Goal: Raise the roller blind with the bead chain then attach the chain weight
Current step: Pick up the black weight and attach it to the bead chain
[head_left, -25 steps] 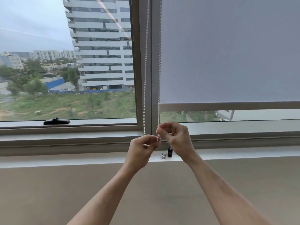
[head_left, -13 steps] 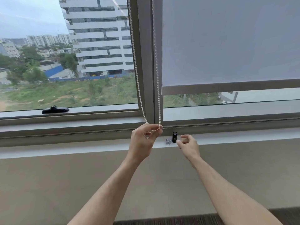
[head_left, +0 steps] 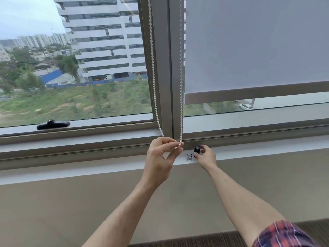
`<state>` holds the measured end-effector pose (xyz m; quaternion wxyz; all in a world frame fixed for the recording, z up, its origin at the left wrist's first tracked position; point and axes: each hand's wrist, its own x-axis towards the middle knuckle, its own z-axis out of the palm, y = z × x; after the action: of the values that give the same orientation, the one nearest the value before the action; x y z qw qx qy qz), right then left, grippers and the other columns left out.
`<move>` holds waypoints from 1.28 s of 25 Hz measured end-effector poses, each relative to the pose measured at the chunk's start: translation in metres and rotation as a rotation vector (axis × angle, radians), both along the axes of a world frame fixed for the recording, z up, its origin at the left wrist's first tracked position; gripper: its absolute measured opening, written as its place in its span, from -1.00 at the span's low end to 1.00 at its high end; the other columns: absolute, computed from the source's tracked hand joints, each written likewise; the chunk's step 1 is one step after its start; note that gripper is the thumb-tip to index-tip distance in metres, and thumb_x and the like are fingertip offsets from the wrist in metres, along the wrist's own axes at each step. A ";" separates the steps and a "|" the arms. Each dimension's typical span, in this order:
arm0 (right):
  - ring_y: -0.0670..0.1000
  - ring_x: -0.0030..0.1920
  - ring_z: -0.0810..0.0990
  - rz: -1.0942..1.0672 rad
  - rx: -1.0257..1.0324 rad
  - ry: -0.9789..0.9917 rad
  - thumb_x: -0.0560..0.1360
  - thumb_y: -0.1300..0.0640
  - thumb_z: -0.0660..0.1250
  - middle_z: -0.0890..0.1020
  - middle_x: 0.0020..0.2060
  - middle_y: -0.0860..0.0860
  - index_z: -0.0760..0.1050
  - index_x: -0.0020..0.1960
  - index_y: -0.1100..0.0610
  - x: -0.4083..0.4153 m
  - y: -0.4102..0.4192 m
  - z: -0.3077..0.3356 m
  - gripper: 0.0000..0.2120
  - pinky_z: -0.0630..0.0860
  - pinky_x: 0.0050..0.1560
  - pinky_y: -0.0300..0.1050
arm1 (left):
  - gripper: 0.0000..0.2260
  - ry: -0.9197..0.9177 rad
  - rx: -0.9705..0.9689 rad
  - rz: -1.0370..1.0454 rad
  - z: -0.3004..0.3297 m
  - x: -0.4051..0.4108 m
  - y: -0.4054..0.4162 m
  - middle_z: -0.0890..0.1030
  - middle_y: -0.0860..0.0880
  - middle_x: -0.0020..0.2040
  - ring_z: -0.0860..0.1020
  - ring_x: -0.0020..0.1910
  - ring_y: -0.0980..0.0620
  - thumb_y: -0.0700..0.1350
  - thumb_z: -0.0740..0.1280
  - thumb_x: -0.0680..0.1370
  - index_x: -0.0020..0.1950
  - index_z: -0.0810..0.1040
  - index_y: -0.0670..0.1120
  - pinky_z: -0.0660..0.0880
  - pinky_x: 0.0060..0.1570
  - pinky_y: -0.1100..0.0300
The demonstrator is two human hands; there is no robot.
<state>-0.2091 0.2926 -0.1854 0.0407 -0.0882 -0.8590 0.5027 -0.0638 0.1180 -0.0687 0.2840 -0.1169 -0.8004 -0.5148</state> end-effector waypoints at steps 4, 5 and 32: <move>0.16 0.16 0.57 0.005 0.025 0.009 0.47 0.14 0.46 0.66 0.10 0.13 0.56 0.21 0.15 -0.004 -0.002 -0.005 -0.67 0.40 0.03 -0.13 | -0.86 -0.027 0.003 -0.003 -0.002 0.001 -0.003 0.61 0.11 -0.03 0.56 0.09 -0.03 -0.12 0.47 0.48 -0.01 0.71 0.08 0.52 0.10 -0.01; 0.17 0.13 0.58 0.000 0.020 0.026 0.47 0.16 0.45 0.68 0.07 0.13 0.58 0.17 0.16 -0.002 -0.002 -0.006 -0.72 0.38 0.00 -0.15 | -0.86 -0.036 -0.002 0.001 -0.003 0.001 -0.004 0.60 0.12 -0.04 0.56 0.08 -0.03 -0.13 0.47 0.49 0.00 0.71 0.07 0.52 0.09 0.00; 0.03 -0.06 0.72 0.468 -0.286 0.380 0.49 0.09 0.46 0.74 -0.09 -0.03 0.62 0.12 0.00 0.117 -0.045 0.086 -0.80 0.63 0.02 0.07 | -0.92 -0.020 -0.082 0.060 0.010 0.016 -0.011 0.66 0.11 -0.14 0.51 -0.26 0.21 -0.16 0.47 0.48 -0.10 0.70 0.02 0.37 -0.24 0.42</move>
<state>-0.0918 0.2472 -0.0991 0.0710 0.2021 -0.7537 0.6213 -0.0476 0.1065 -0.0590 0.2861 -0.0992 -0.8268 -0.4740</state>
